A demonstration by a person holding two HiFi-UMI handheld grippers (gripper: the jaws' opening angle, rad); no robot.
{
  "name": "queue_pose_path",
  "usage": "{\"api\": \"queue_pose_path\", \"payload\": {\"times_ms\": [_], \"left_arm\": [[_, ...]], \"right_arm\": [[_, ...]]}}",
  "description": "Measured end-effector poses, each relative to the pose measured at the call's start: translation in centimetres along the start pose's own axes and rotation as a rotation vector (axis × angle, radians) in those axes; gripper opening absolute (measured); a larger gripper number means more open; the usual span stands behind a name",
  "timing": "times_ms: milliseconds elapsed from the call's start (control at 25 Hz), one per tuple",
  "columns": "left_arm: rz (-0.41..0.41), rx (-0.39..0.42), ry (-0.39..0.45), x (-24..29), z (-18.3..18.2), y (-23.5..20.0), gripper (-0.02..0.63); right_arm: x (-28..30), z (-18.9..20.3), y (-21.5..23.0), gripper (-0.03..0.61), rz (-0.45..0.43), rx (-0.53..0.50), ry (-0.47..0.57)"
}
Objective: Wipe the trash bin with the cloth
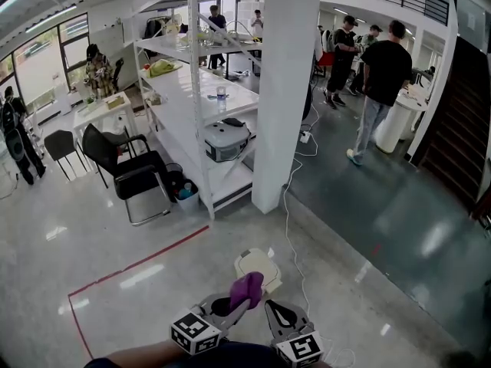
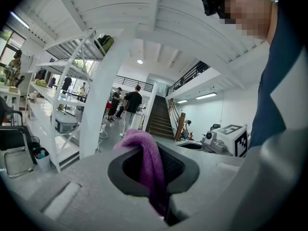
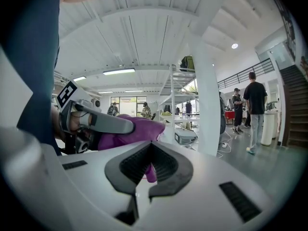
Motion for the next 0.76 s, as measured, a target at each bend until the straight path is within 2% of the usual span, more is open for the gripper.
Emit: {"api": "queue_pose_path", "payload": {"times_ms": [760], "left_arm": [[0.001,-0.008,0.003,-0.54,0.1,0.16,0.023]], "right_arm": [[-0.29,0.0,-0.54,0.006,0.003,0.004,-0.001]]}}
Point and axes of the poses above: the fingertips, and each gripper's own axes: x forward along the fingers, y to its right, z out of its underside, the point moved 1 cm from there along -x, backward along the fingers, and after that the axes turned 14 degrees about z, right-handed, at the moved point
